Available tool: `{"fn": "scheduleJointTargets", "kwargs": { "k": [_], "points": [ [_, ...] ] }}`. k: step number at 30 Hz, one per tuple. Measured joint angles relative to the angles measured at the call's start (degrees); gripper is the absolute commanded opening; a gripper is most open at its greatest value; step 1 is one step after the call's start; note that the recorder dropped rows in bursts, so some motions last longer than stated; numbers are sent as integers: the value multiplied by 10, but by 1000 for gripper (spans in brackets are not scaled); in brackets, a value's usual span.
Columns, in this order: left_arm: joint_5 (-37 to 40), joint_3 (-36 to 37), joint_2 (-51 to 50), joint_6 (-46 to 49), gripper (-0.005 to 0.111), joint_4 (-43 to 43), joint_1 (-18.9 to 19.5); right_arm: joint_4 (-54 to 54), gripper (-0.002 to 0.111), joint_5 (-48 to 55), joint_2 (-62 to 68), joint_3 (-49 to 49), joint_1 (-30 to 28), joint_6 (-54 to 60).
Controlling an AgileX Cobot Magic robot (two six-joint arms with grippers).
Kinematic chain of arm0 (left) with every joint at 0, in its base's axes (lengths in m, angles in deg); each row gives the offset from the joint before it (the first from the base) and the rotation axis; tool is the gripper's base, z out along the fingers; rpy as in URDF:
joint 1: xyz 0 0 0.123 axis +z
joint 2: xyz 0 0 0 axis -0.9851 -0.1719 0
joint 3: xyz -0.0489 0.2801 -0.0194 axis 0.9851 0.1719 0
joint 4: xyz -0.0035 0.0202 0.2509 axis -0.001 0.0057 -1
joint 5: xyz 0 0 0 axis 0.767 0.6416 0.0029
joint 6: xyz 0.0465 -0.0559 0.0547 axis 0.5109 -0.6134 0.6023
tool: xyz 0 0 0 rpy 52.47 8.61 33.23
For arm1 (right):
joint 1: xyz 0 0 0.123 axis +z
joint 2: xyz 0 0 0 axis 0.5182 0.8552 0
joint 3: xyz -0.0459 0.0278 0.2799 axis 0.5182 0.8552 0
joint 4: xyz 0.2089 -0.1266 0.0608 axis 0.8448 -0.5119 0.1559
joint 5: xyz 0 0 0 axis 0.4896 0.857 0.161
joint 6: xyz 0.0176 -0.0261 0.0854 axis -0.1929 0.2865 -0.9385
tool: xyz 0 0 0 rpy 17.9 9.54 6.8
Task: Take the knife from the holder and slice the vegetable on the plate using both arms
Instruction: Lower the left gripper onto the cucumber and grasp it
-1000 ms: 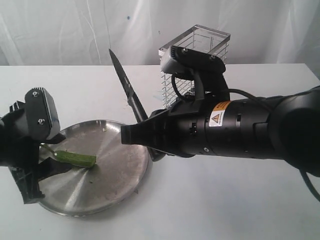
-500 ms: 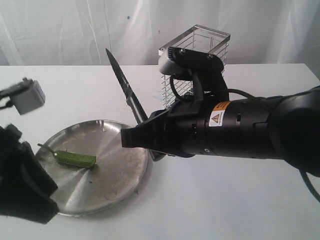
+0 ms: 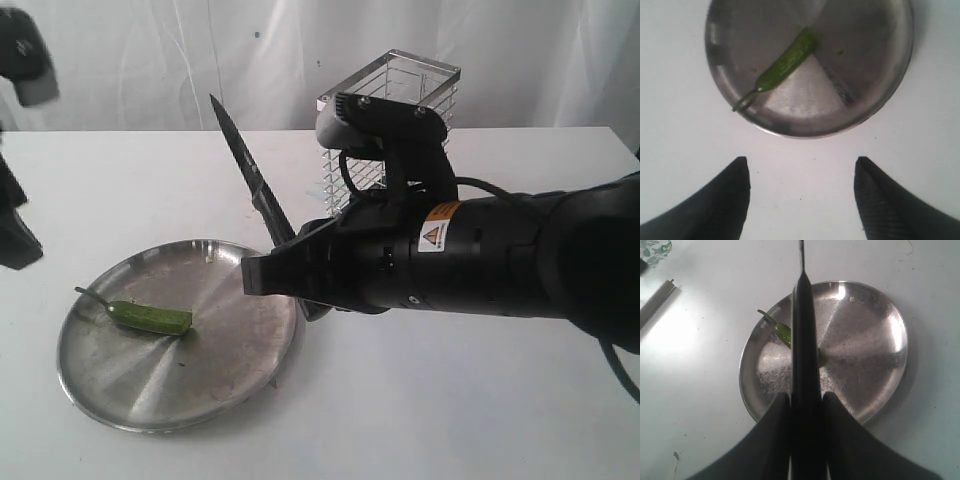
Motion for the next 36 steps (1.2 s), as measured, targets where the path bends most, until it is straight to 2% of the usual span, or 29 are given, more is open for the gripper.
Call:
{"fn": "scheduleJointTargets", "kwargs": {
  "k": [7, 17, 22, 29, 36],
  "points": [
    [-35, 14, -145, 102, 64, 23, -4, 0, 0, 1, 0, 0, 0, 1],
    [-126, 14, -237, 272, 64, 46, -4, 0, 0, 1, 0, 0, 0, 15],
    [-181, 14, -269, 306, 65, 46, -4, 0, 0, 1, 0, 0, 0, 16],
    [-268, 27, -304, 321, 77, 46, -4, 4, 0, 1, 0, 0, 0, 16],
    [-308, 42, -334, 333, 75, 45, -4, 6, 0, -2, 0, 0, 0, 16]
  ]
}}
